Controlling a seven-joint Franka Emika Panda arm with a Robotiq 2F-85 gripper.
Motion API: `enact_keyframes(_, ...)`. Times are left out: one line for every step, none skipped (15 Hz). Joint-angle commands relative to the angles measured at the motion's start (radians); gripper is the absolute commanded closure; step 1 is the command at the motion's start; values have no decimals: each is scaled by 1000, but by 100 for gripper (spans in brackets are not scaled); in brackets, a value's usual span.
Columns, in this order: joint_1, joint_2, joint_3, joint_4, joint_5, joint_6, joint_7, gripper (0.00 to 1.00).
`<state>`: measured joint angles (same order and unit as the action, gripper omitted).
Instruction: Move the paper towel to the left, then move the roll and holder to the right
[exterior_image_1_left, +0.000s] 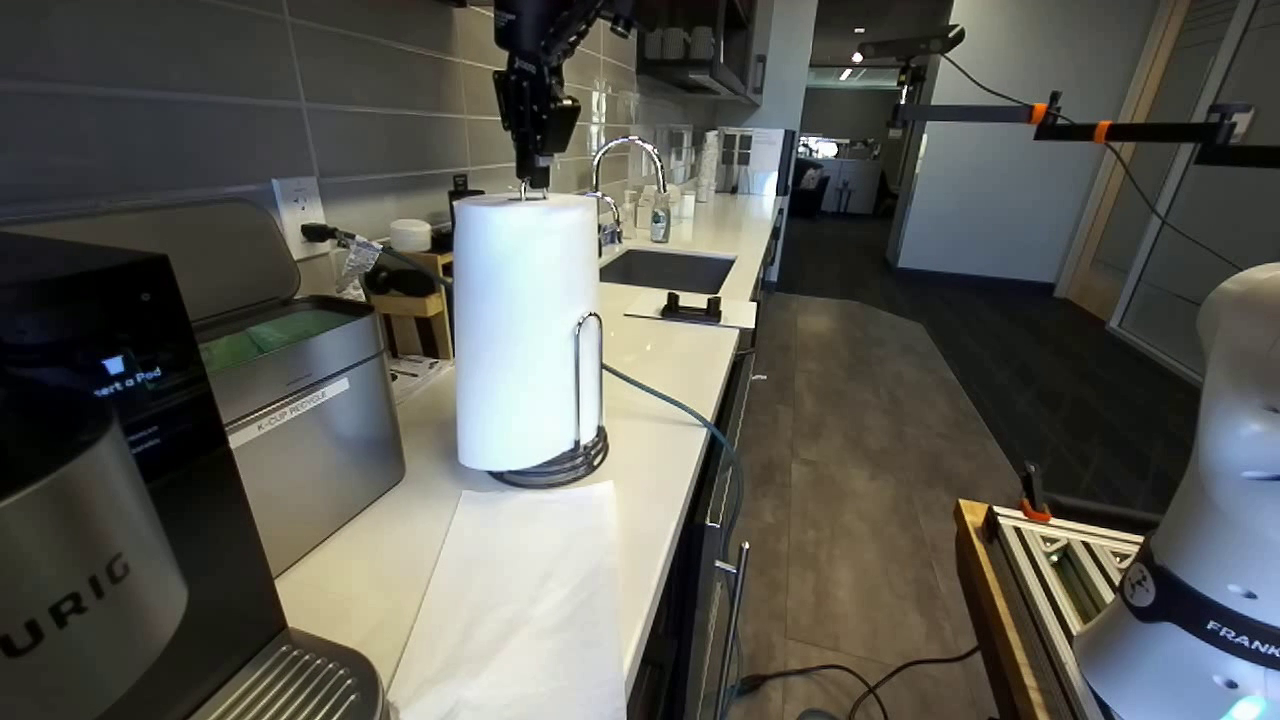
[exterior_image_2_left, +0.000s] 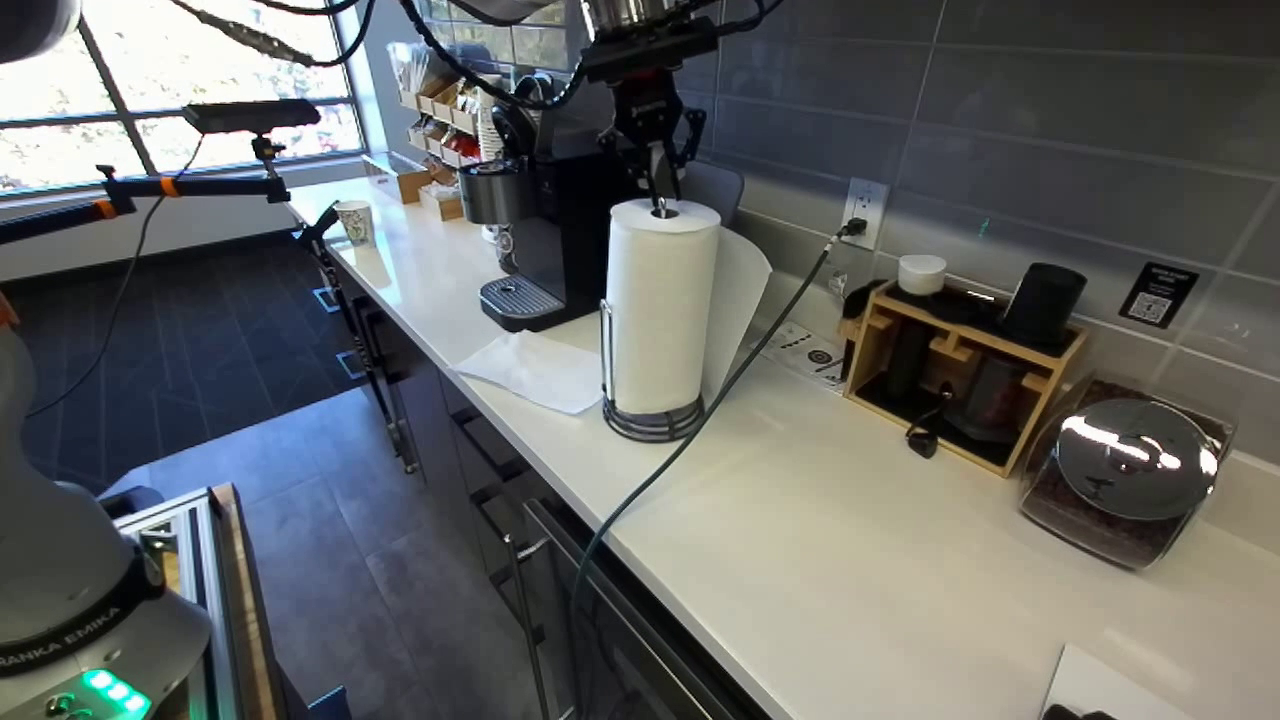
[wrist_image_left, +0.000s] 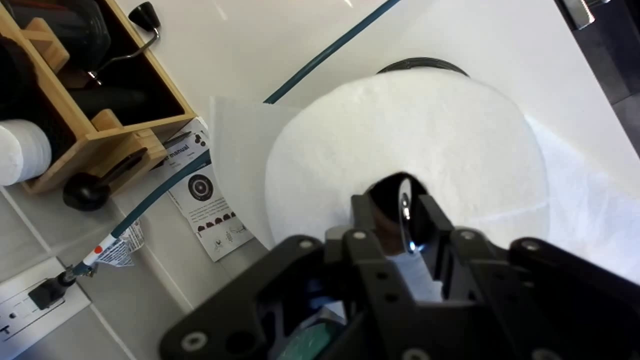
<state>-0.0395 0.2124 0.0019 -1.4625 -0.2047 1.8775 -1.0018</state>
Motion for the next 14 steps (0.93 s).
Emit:
enact_keyframes(1,8,4,30,18,-68,7,99)
enact_keyframes(0,10,5,34,22,-87,6,100)
enact_keyframes(-1,11,5,38,25,-108,3,100)
enact_keyframes(-1,13,6,43,34,-121,3,98)
enact_keyframes(-3,13,6,49,42,-133,-1,98)
enact_keyframes(-5,11,7,54,51,-142,-5,98)
enact_keyframes(-9,6,7,61,61,-151,-14,98)
enact_keyframes(-11,2,5,72,65,-161,-17,98)
enact_keyframes(-17,-3,3,90,77,-180,-28,98)
enact_keyframes(-22,-11,1,108,86,-202,-39,98)
enact_keyframes(-24,-17,0,125,89,-226,-48,98)
enact_keyframes(-28,-22,-1,147,100,-247,-60,98)
enact_keyframes(-31,-24,-3,171,103,-266,-65,98)
enact_keyframes(-33,-23,-5,197,106,-284,-65,98)
